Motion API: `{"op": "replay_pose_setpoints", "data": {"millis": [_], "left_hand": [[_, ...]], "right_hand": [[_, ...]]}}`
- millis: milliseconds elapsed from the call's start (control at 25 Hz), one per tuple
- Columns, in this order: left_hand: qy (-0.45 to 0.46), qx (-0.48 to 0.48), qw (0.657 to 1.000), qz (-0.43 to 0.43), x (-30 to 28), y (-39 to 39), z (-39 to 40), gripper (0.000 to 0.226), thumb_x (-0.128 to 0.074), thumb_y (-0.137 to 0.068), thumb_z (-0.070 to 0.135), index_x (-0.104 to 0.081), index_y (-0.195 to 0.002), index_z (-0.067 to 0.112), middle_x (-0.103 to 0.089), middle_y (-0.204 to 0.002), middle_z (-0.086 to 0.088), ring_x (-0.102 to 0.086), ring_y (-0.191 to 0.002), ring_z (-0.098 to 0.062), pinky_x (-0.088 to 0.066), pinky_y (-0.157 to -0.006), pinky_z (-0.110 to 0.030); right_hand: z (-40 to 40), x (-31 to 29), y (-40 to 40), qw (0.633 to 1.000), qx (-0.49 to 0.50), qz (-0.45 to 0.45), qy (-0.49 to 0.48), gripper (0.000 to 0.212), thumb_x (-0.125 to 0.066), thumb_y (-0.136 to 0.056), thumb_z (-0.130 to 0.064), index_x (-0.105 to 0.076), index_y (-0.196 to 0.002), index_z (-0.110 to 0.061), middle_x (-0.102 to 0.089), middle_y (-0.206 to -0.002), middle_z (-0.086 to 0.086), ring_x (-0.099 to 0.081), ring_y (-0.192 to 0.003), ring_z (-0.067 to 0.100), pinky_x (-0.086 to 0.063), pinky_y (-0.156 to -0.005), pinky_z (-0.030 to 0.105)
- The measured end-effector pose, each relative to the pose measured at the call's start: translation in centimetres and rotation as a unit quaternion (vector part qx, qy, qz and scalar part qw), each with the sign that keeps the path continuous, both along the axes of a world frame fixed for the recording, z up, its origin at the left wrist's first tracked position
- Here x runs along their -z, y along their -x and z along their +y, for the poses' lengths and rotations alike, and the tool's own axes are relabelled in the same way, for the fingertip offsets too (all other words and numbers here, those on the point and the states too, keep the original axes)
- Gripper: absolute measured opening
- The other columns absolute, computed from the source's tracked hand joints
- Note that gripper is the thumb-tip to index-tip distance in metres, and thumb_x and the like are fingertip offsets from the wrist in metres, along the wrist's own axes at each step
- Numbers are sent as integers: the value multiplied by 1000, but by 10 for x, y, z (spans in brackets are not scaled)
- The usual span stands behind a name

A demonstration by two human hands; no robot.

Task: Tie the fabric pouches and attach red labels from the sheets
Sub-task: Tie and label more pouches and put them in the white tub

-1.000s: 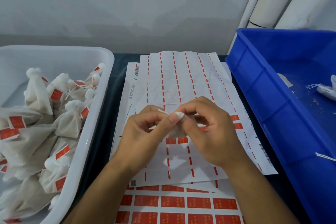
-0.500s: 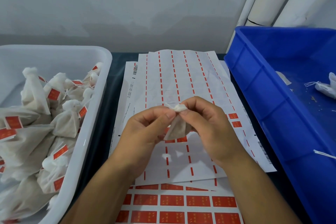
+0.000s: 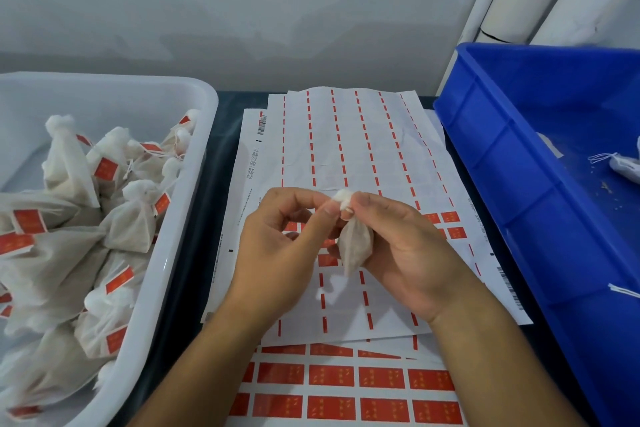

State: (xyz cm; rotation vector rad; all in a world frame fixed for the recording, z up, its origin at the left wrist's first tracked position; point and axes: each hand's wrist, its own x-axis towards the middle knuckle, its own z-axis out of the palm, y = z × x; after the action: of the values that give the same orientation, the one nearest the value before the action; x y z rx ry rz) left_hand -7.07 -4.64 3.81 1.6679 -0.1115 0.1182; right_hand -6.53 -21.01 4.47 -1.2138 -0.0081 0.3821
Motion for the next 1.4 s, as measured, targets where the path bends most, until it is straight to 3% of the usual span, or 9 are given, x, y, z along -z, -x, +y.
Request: {"op": "replay_pose_setpoints", "data": {"millis": [160, 280, 440, 720, 880, 1000, 1160, 1280, 1400], "left_hand": [[-136, -91, 977, -137, 5, -1, 2, 14, -73, -87, 41, -67, -98, 37, -60, -100, 11, -63, -86, -9, -52, -63, -13], [-238, -87, 940, -231, 11, -3, 8, 18, -71, -93, 32, -77, -108, 25, -57, -96, 7, -56, -83, -3, -47, -60, -9], [-265, -41, 938, -221, 10, -3, 8, 32, -66, -92, 43, -77, -116, 24, -58, -97, 6, -55, -83, -4, -46, -61, -9], [-282, -48, 930, -232, 6, -4, 9, 19, -75, -91, 37, -80, -99, 20, -57, -92, 9, -55, -76, 2, -44, -60, -6], [-217, -51, 963, -150, 1, -2, 6, 8, -65, -91, 34, -68, -84, 31, -59, -90, 13, -60, -85, -4, -49, -64, -10], [-77, 10, 997, -8, -2, -4, 8, 18, -54, -93, 31, -62, -77, 29, -61, -76, 11, -60, -71, -7, -51, -62, -17], [63, 34, 991, 114, -7, -7, 13, 24, -50, -87, 28, -62, -66, 28, -57, -67, 5, -55, -62, -7, -50, -58, -23], [155, 16, 977, 148, -8, -9, 16, 18, -54, -79, 26, -62, -63, 23, -54, -69, 1, -52, -66, -12, -49, -62, -28], [197, -1, 968, 155, -10, -10, 19, 21, -55, -79, 25, -64, -60, 26, -54, -69, 2, -53, -65, -9, -51, -62, -25]], "right_hand": [[1, 0, 0, 999, 20, 12, 43, 36, -66, -89, -44, -80, -110, -18, -76, -117, 2, -70, -112, 21, -57, -94, 38], [1, 0, 0, 997, 32, 5, 76, 43, -67, -83, -52, -80, -111, -23, -75, -111, 3, -68, -109, 23, -57, -96, 42], [-1, -2, -1, 991, 47, -8, 128, 41, -66, -80, -58, -82, -100, -25, -76, -98, -3, -70, -103, 18, -57, -100, 44], [2, -3, 0, 974, 54, -42, 217, 27, -63, -91, -51, -80, -91, -30, -75, -92, -6, -70, -96, 16, -60, -95, 40], [2, -5, 2, 949, 52, -133, 283, 28, -59, -92, -55, -71, -87, -31, -68, -80, -12, -66, -81, 4, -56, -71, 16], [4, -4, 4, 932, 48, -206, 295, 22, -63, -93, -51, -65, -93, -29, -61, -75, -4, -60, -68, 11, -53, -63, 18], [3, -2, 7, 924, 14, -235, 302, 37, -71, -84, -62, -58, -116, -47, -49, -69, -7, -50, -60, 12, -52, -56, 31], [6, -2, 9, 894, -5, -271, 356, 37, -68, -83, -70, -55, -116, -64, -51, -74, -20, -50, -65, 3, -46, -54, 19], [7, -3, 8, 869, 15, -305, 390, 15, -65, -87, -66, -59, -99, -60, -57, -89, -33, -56, -81, 0, -44, -67, 7]]}}
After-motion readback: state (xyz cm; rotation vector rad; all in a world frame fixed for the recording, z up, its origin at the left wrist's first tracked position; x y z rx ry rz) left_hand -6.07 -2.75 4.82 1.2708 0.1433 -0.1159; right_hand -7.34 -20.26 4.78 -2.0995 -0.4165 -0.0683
